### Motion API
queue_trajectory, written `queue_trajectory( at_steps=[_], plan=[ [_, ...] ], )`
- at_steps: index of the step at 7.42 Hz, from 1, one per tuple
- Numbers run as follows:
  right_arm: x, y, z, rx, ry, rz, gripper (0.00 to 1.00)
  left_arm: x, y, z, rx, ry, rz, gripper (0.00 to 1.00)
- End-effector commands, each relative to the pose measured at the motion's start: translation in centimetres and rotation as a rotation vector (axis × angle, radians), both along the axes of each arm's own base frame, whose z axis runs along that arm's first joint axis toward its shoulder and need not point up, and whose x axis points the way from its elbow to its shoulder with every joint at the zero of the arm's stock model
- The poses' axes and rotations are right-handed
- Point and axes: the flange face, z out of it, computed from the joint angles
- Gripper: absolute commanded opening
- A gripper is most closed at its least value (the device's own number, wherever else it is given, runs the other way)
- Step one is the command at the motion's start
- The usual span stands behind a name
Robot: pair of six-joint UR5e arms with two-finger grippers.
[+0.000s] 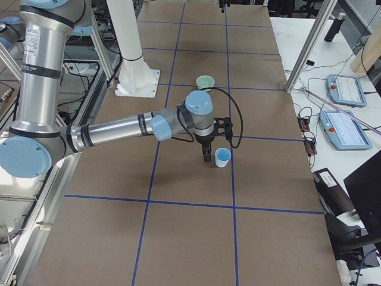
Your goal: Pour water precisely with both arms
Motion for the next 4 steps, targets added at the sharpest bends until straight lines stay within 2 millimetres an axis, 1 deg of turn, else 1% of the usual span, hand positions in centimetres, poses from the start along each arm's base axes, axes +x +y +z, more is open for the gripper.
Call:
queue_trajectory(
  at_steps=[1, 2, 3, 4],
  plan=[
    [-5.0, -1.0, -3.1, -0.036, 0.016, 0.049, 1.0, -7.4, 4.8, 8.9, -0.081, -0.018, -0.041, 1.0],
    [-6.9, -0.8, -4.0, -0.044, 0.028, 0.071, 1.0, -10.6, 5.5, 10.2, -0.056, -0.036, -0.059, 1.0],
    [-9.5, -0.1, -4.7, -0.057, 0.066, 0.118, 1.0, -11.3, 5.8, 10.6, -0.065, -0.034, -0.074, 1.0],
    [-12.5, 0.8, -5.3, -0.073, 0.105, 0.191, 1.0, -11.3, 5.8, 11.0, -0.072, -0.035, -0.074, 1.0]
  ],
)
